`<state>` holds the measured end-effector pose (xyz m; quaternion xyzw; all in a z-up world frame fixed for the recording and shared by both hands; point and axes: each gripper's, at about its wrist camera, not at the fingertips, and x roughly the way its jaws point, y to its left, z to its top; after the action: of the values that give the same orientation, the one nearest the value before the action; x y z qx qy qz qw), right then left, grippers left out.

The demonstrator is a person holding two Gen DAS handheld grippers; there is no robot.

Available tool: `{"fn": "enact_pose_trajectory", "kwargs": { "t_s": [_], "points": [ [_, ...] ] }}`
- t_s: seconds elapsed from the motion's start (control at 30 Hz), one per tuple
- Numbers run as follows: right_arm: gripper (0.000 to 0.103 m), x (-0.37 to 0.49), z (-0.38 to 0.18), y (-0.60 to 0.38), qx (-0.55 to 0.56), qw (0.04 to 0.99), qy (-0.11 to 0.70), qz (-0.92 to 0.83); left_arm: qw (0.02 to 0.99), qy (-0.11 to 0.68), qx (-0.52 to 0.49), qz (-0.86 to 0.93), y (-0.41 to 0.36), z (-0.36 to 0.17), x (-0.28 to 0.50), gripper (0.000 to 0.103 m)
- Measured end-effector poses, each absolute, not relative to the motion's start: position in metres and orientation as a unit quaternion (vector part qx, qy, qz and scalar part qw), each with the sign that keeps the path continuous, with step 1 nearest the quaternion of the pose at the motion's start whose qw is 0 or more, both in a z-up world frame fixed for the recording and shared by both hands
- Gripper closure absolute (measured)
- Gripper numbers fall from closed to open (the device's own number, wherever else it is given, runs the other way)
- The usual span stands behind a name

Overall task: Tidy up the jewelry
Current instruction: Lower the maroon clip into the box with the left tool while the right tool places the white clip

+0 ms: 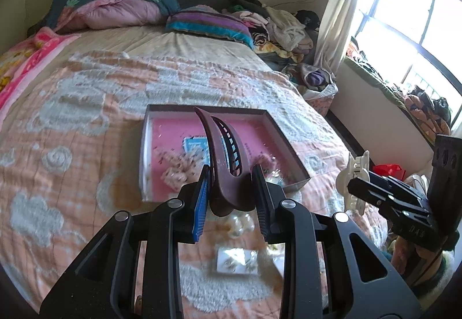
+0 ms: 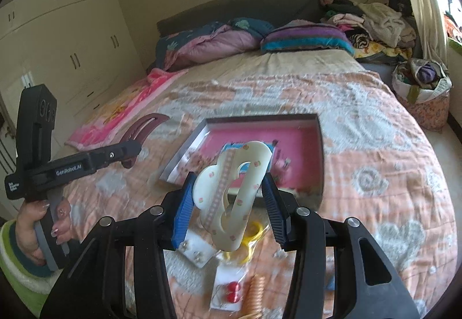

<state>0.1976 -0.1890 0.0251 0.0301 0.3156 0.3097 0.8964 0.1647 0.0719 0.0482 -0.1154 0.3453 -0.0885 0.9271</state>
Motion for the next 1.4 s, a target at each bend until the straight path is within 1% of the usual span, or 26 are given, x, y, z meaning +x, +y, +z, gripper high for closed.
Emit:
{"fn": "enact_pose_trajectory", "kwargs": {
  "t_s": [0.43, 0.73, 1.1, 1.4],
  "points": [
    [0.058, 0.229, 0.054, -0.205, 0.033, 0.912, 0.291, 0.286, 0.93, 0.342, -0.079, -0.107, 0.043, 0.064, 0.199, 0.082],
    [0.058, 0.261, 0.058, -0.202, 0.026, 0.915, 0.294, 0.275, 0.926, 0.355, -0.064, -0.11, 0.029, 0.053, 0.229, 0.082],
    [0.058, 0.301, 0.032, -0.191, 0.019, 0.909, 0.322, 0.262, 0.914, 0.388, -0.05, -0.109, 0.023, 0.014, 0.255, 0.082],
    [0.058, 0.325, -0.014, -0.185, 0.014, 0.899, 0.359, 0.251, 0.903, 0.416, -0.039, -0.102, 0.022, -0.023, 0.267, 0.082]
  ]
}}
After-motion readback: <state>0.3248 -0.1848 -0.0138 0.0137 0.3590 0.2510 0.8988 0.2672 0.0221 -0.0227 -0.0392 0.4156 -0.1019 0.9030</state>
